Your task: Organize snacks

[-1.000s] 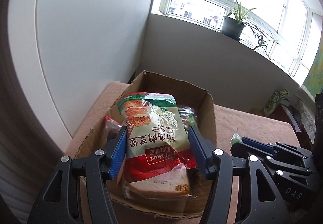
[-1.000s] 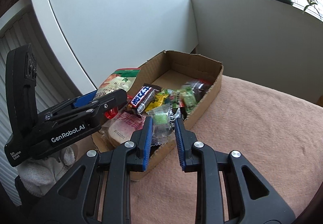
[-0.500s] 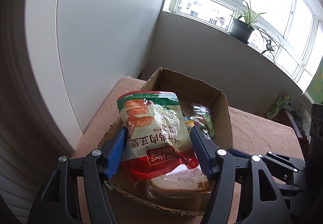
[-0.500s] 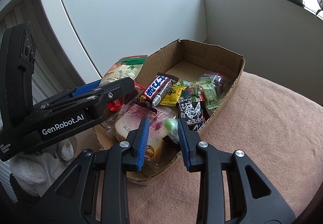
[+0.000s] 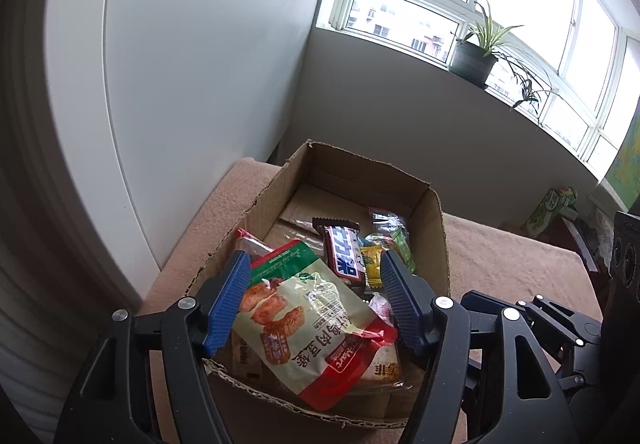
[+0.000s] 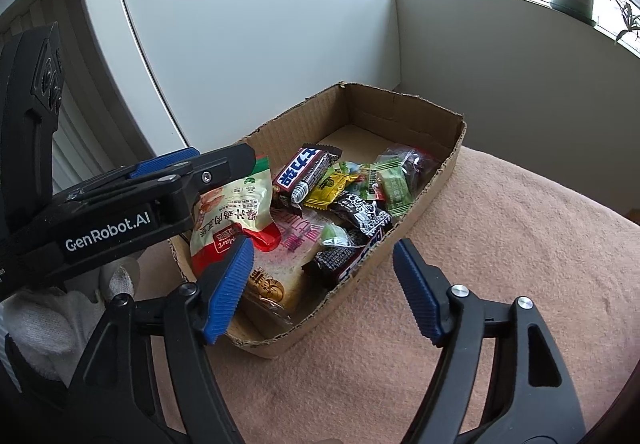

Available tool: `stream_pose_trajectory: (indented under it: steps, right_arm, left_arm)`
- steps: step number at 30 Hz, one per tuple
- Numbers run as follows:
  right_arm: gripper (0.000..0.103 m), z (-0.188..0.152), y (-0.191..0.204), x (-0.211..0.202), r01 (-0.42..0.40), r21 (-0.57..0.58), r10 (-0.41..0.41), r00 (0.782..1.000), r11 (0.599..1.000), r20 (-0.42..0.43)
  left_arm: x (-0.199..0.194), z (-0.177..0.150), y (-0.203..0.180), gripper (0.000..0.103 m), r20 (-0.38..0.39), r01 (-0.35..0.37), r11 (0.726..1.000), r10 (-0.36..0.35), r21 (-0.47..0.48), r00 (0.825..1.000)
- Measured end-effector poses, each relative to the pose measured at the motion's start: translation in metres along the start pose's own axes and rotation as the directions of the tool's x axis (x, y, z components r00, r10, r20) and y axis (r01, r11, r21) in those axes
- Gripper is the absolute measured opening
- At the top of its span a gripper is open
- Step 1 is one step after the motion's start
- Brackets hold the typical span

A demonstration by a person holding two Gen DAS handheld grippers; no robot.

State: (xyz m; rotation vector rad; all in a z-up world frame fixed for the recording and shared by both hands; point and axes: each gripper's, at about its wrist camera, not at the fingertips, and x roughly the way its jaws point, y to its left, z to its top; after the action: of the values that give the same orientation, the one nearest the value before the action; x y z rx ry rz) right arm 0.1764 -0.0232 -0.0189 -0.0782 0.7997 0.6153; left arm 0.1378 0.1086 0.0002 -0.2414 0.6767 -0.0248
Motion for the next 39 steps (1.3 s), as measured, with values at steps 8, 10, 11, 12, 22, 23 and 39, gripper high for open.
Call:
stream_pose_trajectory:
  steps: [8, 10, 11, 12, 22, 23, 39]
  right_arm:
    - [0.078, -0.002, -0.010, -0.002, 0.032, 0.010, -0.032, 0.999, 0.999, -0.009]
    - [0.078, -0.004, -0.011, -0.004, 0.039, 0.011, -0.039, 0.999, 0.999, -0.010]
    - [0.078, -0.005, -0.012, -0.005, 0.043, 0.009, -0.043, 0.999, 0.999, -0.010]
    - [0.078, -0.006, -0.012, -0.007, 0.049, 0.005, -0.049, 0.999, 0.999, -0.008]
    - [0.078, -0.012, -0.018, -0.026, 0.084, -0.002, -0.084, 0.996, 0.996, 0.017]
    - [0.078, -0.013, -0.018, -0.028, 0.090, -0.006, -0.090, 0.996, 0.996, 0.020]
    - [0.078, -0.026, -0.035, -0.054, 0.142, 0.014, -0.143, 0.988, 0.990, 0.061]
  left_arm:
    - [-0.003, -0.001, -0.004, 0.073, 0.008, -0.011, 1.000, 0.011, 0.008, 1.000]
    - [-0.003, -0.001, -0.007, 0.074, 0.009, -0.017, 1.000, 0.017, 0.016, 1.000]
    - [-0.003, -0.001, -0.008, 0.076, 0.010, -0.019, 1.000, 0.019, 0.020, 1.000]
    - [-0.003, -0.002, -0.009, 0.079, 0.012, -0.022, 0.999, 0.022, 0.023, 1.000]
    - [-0.012, -0.007, -0.020, 0.080, 0.040, -0.065, 0.996, 0.063, 0.058, 0.997]
    - [-0.014, -0.008, -0.021, 0.080, 0.046, -0.067, 0.996, 0.064, 0.059, 0.997]
    - [-0.049, -0.039, -0.040, 0.080, 0.102, -0.085, 0.993, 0.076, 0.080, 0.992]
